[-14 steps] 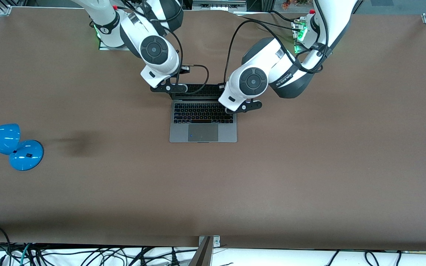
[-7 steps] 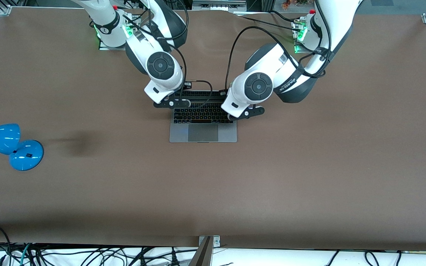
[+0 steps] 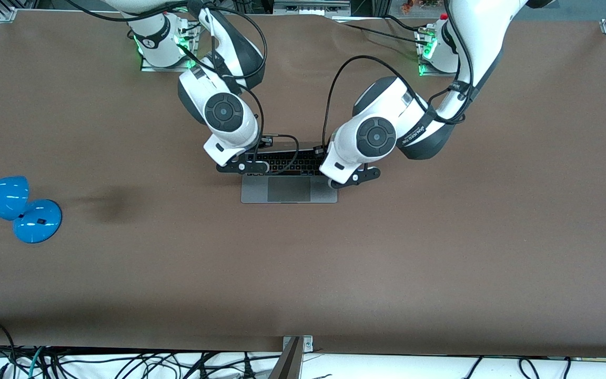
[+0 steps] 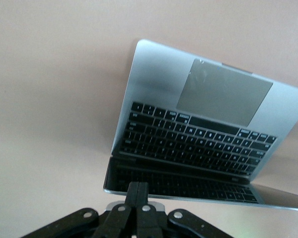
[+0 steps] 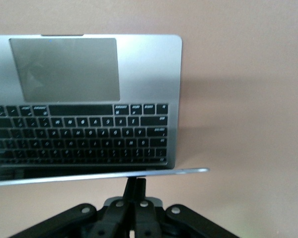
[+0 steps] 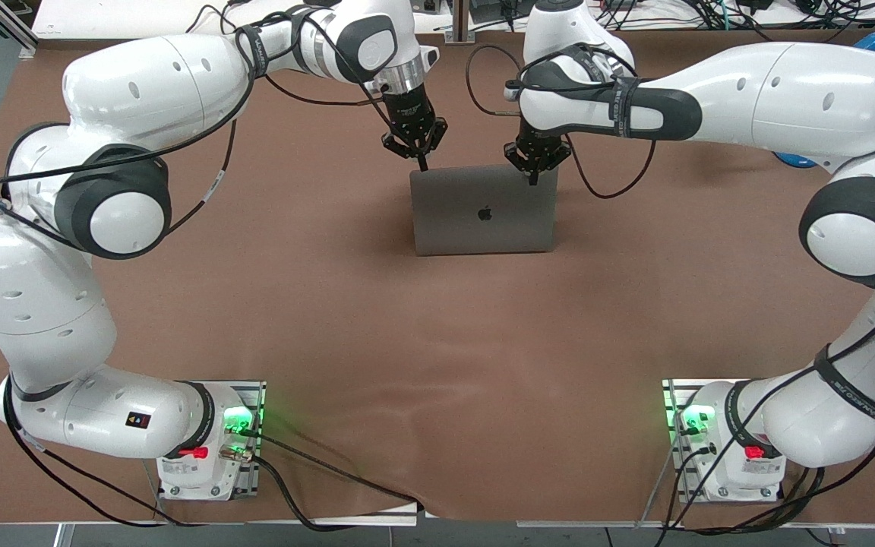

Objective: Close laptop with both arms from behind
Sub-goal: 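Press the laptop lid down flat with both grippers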

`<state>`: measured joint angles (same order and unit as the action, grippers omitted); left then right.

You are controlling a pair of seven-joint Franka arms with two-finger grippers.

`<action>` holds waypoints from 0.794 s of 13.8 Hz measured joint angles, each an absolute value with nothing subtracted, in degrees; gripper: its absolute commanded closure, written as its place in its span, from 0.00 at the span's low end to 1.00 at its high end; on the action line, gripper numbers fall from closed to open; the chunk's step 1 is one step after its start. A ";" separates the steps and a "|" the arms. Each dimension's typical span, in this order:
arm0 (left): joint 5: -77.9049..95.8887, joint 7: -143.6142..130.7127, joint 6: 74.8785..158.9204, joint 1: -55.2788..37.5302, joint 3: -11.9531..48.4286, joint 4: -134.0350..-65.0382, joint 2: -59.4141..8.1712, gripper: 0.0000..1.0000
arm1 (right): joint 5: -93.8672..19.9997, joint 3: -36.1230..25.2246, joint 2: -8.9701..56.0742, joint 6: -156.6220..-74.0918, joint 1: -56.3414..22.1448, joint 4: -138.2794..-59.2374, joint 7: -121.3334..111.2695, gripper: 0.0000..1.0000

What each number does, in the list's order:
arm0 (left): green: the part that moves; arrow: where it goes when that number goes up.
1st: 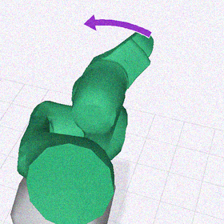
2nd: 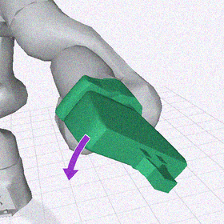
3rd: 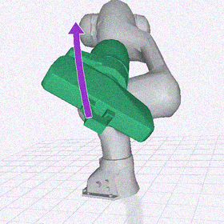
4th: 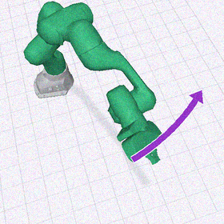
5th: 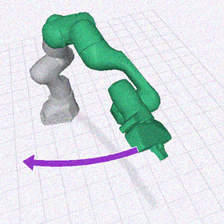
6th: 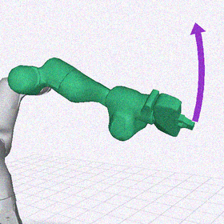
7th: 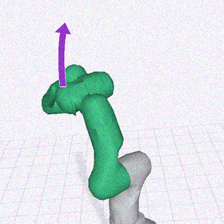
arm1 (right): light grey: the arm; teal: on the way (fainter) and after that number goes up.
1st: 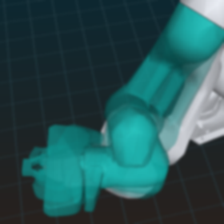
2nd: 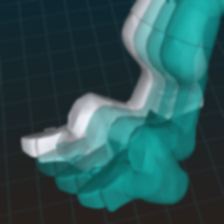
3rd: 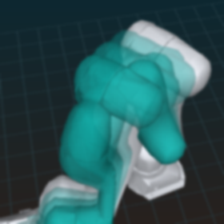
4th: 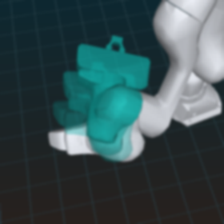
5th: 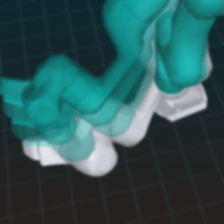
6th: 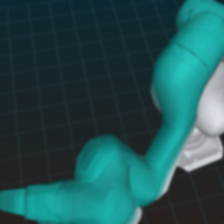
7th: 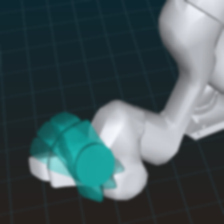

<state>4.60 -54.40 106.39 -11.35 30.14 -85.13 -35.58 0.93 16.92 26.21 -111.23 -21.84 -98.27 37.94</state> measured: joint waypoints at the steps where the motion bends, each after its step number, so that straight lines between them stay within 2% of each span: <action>1: 4.26 -54.40 106.85 -11.35 29.99 -84.44 -36.42 1.00 | 1.73 16.87 27.14 -111.86 -21.76 -98.09 37.94 1.00; 6: 3.48 -54.24 110.47 -11.42 28.54 -82.06 -40.44 1.00 | 4.14 16.72 33.39 -112.64 -21.16 -93.01 37.78 1.00; 11: 2.07 -54.25 108.66 -12.11 28.02 -83.77 -43.56 1.00 | 7.51 15.91 38.92 -116.98 -20.92 -90.48 35.26 1.00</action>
